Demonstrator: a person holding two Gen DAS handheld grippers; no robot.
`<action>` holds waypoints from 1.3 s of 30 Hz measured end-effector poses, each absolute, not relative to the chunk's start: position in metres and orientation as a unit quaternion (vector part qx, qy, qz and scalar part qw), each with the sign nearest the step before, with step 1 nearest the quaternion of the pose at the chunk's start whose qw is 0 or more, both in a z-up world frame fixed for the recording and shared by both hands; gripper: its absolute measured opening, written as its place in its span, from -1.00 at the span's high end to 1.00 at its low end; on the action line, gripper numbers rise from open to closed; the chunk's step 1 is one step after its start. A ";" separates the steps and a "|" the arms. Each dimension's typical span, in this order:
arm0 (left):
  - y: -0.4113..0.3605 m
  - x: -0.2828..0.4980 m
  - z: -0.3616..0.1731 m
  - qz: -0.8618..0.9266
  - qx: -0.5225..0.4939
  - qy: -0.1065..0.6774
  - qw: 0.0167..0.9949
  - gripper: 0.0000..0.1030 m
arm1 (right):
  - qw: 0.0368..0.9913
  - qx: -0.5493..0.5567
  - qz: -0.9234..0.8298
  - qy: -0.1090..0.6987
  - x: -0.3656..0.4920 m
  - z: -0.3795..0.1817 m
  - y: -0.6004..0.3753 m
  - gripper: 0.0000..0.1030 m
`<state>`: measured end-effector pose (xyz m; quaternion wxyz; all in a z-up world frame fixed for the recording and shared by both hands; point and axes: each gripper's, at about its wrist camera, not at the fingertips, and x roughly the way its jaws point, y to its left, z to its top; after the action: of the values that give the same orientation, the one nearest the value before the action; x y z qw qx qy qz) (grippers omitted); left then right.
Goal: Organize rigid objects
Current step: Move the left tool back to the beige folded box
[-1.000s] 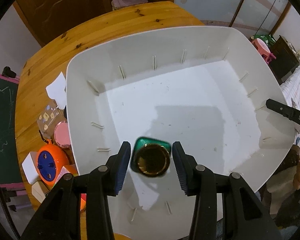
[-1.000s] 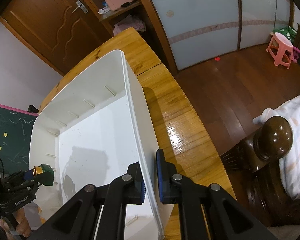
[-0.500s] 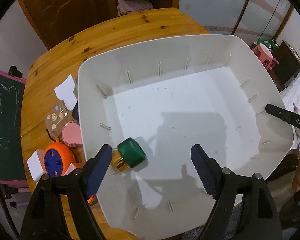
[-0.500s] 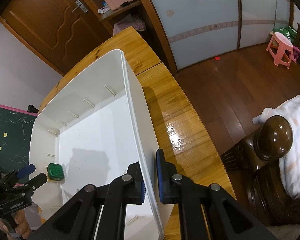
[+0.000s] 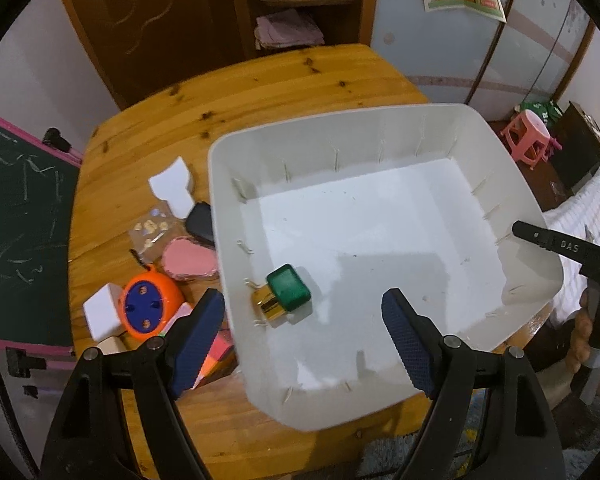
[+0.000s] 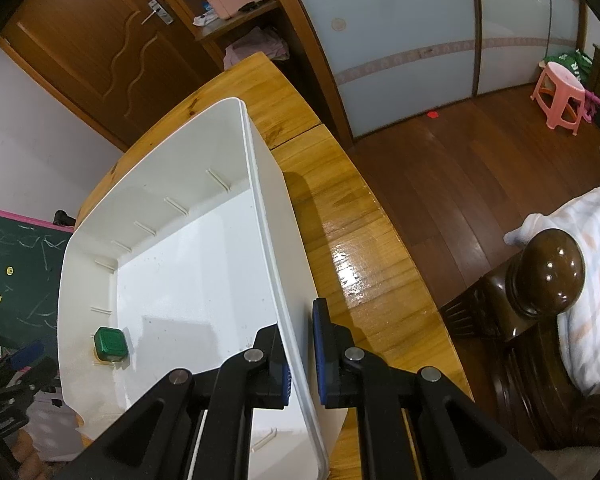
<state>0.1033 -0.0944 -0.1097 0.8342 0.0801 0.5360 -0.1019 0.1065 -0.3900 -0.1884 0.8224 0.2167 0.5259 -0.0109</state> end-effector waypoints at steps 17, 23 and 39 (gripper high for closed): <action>-0.046 0.068 -0.049 -0.046 0.053 0.473 0.878 -0.62 | 0.822 0.219 -0.011 0.526 0.107 -0.188 -0.391 0.82; -0.018 0.063 -0.043 -0.012 0.039 0.466 0.884 -0.62 | 0.822 0.217 -0.011 0.527 0.107 -0.188 -0.391 0.82; 0.083 0.051 -0.086 -0.005 0.055 0.492 0.869 -0.62 | 0.804 0.199 -0.030 0.559 0.108 -0.206 -0.387 0.83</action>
<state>0.0507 0.0828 -0.0860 0.8687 0.0555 0.4921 -0.0053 0.1077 -0.3869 -0.2058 0.8044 0.1987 0.5591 -0.0298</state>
